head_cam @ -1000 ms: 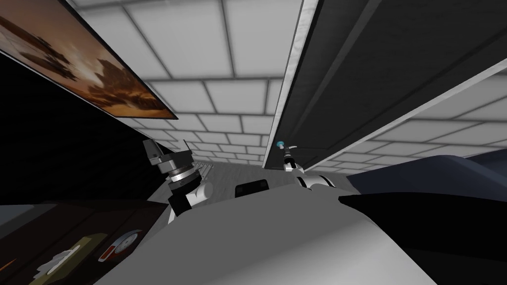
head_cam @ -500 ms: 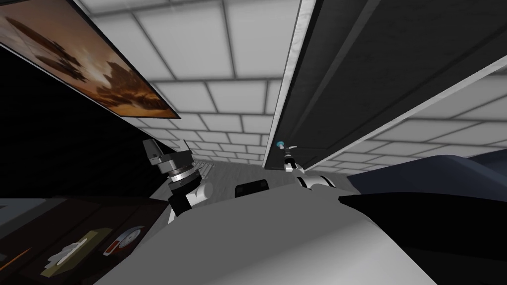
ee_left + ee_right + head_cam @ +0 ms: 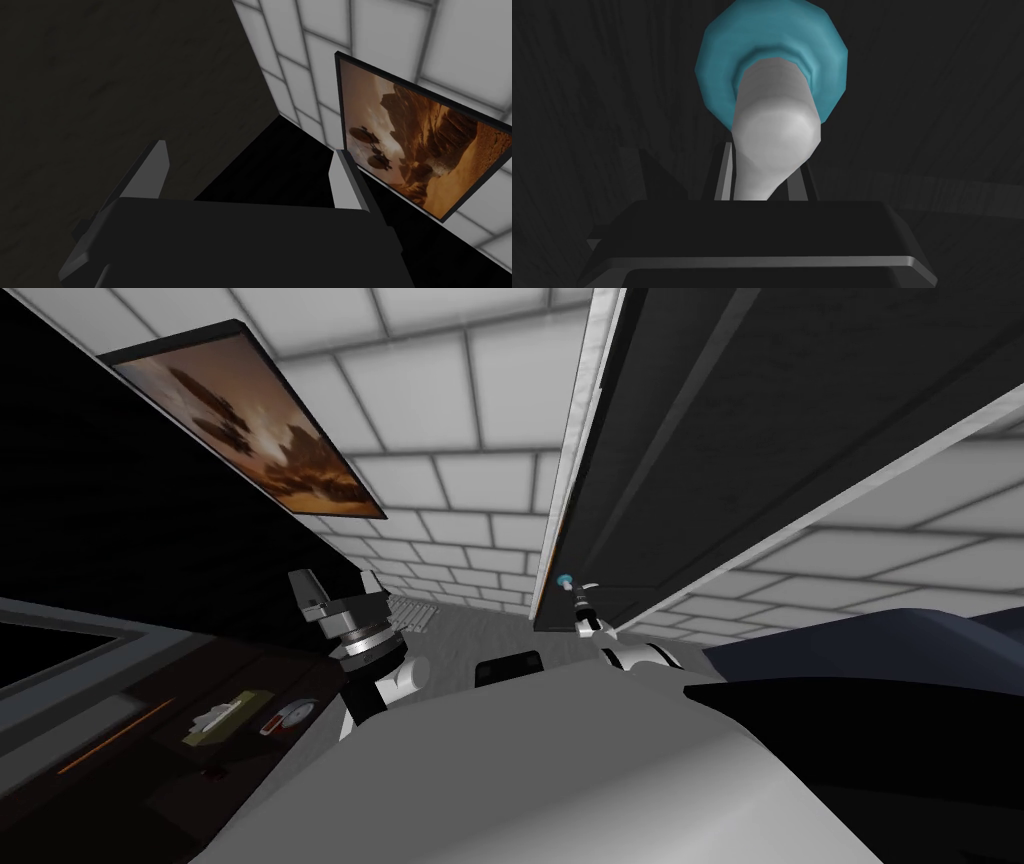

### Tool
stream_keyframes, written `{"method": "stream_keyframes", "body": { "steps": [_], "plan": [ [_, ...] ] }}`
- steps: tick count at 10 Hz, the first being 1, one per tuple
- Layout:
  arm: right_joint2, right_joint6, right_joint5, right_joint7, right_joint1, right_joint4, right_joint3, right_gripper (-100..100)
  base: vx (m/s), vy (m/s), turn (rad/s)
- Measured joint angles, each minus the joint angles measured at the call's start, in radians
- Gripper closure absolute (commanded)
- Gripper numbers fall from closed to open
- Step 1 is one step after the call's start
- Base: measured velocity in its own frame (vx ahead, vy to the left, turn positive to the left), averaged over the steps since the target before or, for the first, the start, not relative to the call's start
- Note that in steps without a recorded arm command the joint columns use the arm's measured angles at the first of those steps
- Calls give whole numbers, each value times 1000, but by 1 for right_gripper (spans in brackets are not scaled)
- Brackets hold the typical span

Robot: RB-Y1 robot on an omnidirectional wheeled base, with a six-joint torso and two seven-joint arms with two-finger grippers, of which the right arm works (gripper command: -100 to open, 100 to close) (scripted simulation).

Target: Pull the door open

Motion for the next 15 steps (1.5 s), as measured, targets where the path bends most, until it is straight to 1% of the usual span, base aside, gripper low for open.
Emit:
{"method": "stream_keyframes", "body": {
  "steps": [1,2,4,5,7,8,10,11,12,13,15],
  "plan": [
    [-8,-7,6,-15,4,1,10,100,-205,-56,136],
    [-15,-7,12,-29,18,-17,21,100,-229,-86,160],
    [-29,-24,24,-57,16,-8,41,100,-188,-45,82],
    [-26,-24,25,-60,18,-6,43,100,-167,-43,99],
    [-31,-26,49,-78,23,-17,39,100,-256,-68,123],
    [-32,-33,63,-88,21,-13,38,100,-231,-77,156],
    [-36,-56,100,-115,14,10,37,100,-247,-104,136],
    [-35,-60,116,-126,21,3,37,100,-245,-113,140],
    [-36,-69,135,-139,15,13,38,100,-262,-108,117],
    [-37,-76,152,-151,15,12,38,100,-117,-41,37],
    [-33,-72,155,-154,18,9,40,100,-205,-60,114]
  ]
}}
